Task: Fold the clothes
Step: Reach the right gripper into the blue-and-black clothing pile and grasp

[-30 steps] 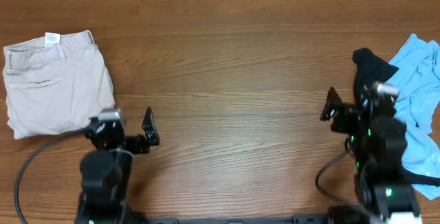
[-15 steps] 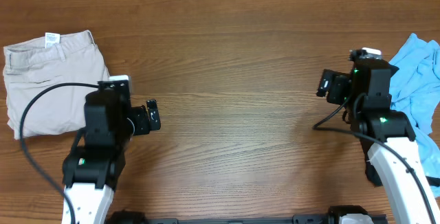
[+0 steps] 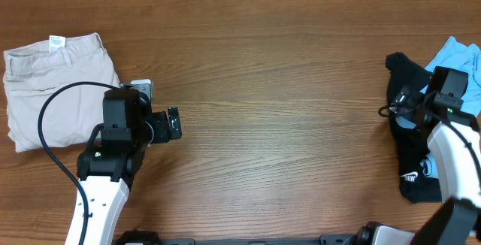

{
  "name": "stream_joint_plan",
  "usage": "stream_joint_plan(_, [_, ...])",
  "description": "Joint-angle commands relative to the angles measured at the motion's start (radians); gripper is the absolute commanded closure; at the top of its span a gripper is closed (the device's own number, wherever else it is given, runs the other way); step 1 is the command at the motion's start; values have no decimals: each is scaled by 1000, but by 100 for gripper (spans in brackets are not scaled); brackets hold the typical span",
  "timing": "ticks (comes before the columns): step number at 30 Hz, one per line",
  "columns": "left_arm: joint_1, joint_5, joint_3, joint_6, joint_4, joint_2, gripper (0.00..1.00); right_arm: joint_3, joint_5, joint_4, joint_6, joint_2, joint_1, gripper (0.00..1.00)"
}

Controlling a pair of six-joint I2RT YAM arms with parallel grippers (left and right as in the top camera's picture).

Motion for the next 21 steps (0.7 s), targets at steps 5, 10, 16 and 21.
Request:
stream_joint_plan(5, [7, 18, 15, 14, 2, 2, 0, 30, 30, 3, -5, 67, -6, 10])
stream_joint_plan(10, [7, 18, 15, 15, 3, 2, 0, 30, 34, -16, -2, 68, -6, 45])
stream_joint_plan(16, [7, 18, 15, 15, 16, 2, 0, 41, 77, -31, 37, 53, -6, 96])
stream_joint_plan(21, [7, 18, 15, 14, 36, 2, 0, 123, 81, -87, 39, -11, -6, 96])
